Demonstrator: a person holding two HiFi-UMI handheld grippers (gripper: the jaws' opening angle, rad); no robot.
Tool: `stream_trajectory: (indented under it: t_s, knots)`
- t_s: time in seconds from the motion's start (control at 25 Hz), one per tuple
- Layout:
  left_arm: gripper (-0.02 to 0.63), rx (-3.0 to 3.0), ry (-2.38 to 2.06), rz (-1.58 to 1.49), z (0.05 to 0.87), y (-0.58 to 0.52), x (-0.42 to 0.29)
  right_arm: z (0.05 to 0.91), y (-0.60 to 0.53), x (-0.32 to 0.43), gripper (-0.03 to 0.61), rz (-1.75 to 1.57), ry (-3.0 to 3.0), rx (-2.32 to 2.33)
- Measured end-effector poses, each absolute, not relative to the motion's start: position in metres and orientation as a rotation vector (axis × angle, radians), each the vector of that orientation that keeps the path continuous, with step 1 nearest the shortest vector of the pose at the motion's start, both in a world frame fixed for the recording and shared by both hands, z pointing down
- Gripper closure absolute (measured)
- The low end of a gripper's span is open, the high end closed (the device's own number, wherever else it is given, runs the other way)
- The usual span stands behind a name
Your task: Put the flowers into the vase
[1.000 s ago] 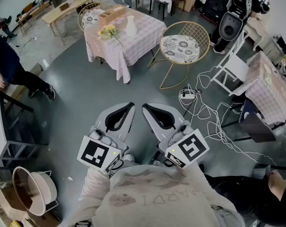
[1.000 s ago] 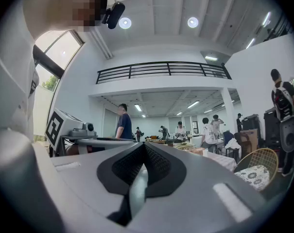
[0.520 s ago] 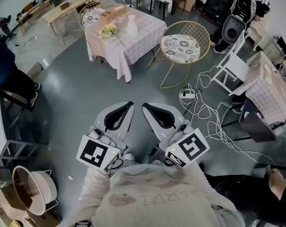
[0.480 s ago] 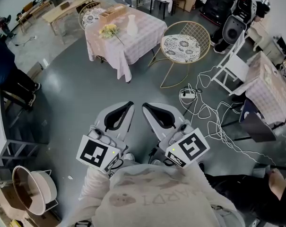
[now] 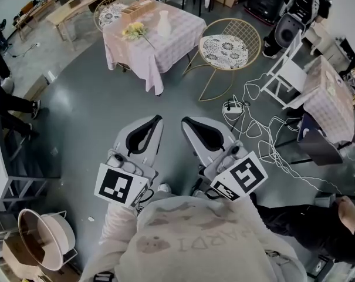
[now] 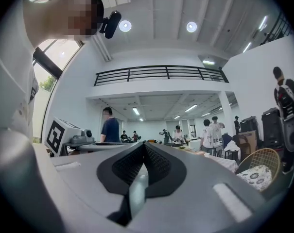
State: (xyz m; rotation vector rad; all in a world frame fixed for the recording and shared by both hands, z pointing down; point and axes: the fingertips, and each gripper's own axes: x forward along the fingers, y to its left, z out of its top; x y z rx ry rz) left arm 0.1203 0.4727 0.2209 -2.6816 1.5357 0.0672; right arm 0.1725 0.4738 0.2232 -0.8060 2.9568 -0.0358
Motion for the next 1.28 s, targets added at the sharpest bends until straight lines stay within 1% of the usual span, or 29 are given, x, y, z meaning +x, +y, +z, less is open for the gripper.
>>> stream_trajectory:
  t_s: [0.32, 0.72, 0.96, 1.28]
  knots:
    - [0.614, -2.729, 1.466, 0.081, 0.23, 0.481, 0.079, 0.213, 0.488, 0.146, 0.551, -0.012, 2.891, -0.916]
    - [0.614, -2.768, 1.447, 0.147, 0.233, 0.462, 0.074, 0.213, 0.473, 0.135, 0.551, -0.002, 2.898, -0.927]
    - [0.614, -2.747, 1.482, 0.123, 0.234, 0.429, 0.07, 0.22, 0.44, 0.126, 0.551, -0.014, 2.929, -0.878]
    - [0.614, -2.722, 1.501, 0.102, 0.236, 0.355, 0.071, 0.236, 0.361, 0.111, 0.548, 0.03, 3.018, -0.786]
